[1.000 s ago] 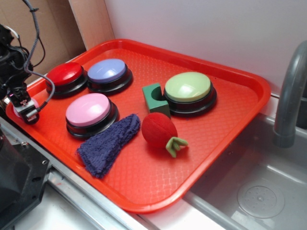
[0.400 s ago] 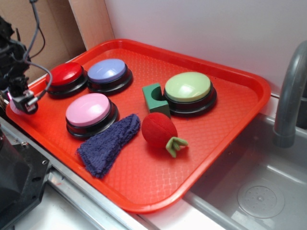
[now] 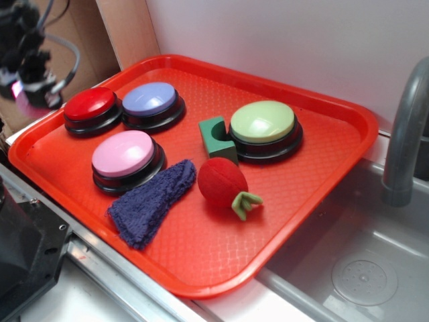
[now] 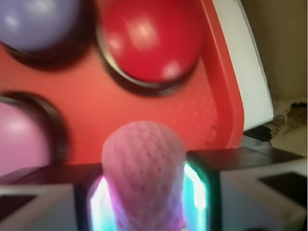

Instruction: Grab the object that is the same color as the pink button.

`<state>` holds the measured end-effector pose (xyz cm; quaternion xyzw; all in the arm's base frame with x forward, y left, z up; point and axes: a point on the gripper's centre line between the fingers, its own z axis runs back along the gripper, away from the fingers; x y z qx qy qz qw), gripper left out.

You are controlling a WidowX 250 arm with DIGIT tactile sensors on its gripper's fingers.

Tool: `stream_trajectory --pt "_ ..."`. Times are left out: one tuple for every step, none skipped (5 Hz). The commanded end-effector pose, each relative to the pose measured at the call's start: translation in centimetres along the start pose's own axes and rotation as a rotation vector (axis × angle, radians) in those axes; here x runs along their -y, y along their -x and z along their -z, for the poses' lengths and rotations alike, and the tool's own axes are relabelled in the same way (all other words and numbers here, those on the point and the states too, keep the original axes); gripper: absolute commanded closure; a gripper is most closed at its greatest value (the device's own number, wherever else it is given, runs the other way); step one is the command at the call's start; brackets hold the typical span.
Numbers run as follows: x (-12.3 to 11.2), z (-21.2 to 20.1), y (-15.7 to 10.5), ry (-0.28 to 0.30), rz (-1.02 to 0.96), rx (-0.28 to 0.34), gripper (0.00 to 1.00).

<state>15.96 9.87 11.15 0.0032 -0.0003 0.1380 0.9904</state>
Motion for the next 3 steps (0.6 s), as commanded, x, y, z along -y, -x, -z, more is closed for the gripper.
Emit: stream_trajectory --pt "6.5 -7.7 -1.3 0.095 0.049 0.125 1.0" --pt "9.2 -8.7 -1.9 0.116 0.048 0.118 1.0" --pt "10.4 -7.5 -2.3 0.101 0.019 0.122 1.0"
